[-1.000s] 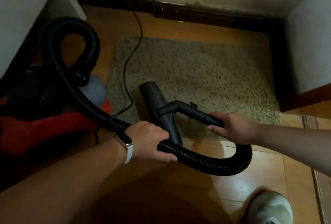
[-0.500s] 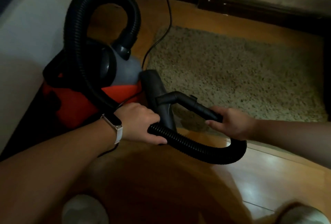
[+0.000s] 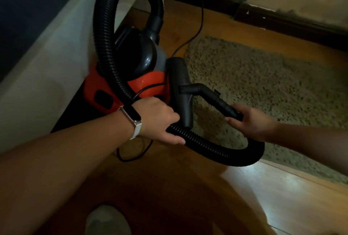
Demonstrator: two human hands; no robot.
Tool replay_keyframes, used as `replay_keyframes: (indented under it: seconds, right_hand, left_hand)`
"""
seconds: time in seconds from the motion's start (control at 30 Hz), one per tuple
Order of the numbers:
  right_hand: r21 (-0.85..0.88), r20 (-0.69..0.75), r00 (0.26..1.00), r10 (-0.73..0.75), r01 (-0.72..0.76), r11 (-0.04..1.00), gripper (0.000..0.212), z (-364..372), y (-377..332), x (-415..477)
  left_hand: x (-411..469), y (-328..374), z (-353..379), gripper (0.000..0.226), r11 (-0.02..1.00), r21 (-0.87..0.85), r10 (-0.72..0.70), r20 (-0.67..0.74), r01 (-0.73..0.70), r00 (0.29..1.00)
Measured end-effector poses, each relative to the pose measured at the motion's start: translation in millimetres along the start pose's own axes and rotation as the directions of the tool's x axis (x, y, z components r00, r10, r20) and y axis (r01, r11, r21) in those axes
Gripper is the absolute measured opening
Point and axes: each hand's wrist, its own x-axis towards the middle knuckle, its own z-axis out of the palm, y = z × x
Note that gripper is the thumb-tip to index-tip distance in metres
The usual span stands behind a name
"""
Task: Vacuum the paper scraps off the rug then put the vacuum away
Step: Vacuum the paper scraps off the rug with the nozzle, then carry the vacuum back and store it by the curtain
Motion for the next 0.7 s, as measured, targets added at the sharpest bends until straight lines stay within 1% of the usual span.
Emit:
replay_keyframes:
  seconds: [0.2,0.33,0.43,0.5,0.57,0.7]
  right_hand:
    - [-0.010,0.078,0.997,-0.014,0.015,1.000,0.023,16.9,17.7,-20.8]
    - [0.066,0.158,0.987,-0.029,0.019,0.998,0.022,29.6,29.8,-29.5]
    - [0.058,0.204,0.977,-0.058,0.047,0.997,0.023,38.5,39.3,-33.8]
    - [0.039,0.254,0.964,-0.082,0.074,0.996,0.022,45.0,45.6,-35.8]
    - [0.001,0.326,0.941,-0.093,0.098,0.995,0.022,53.9,51.5,-36.8]
    - [-0.018,0.436,0.888,-0.144,0.168,0.986,0.007,66.9,55.7,-32.4]
  left_hand:
    - [-0.9,27.4,0.3,0.065,0.998,0.007,0.067,-0.035,-0.067,0.997]
    - [-4.5,46.0,0.8,0.062,0.998,-0.016,0.060,-0.010,-0.060,0.998]
    - [-3.0,59.1,2.2,0.064,0.999,-0.009,0.038,0.033,-0.038,0.999]
    - [1.7,68.9,6.1,0.070,0.999,0.009,0.032,0.082,-0.033,0.996]
    - [5.6,79.1,12.1,0.073,0.999,0.012,0.034,0.093,-0.035,0.995]
    - [4.2,92.5,22.8,0.073,0.999,-0.044,0.037,0.134,-0.031,0.990]
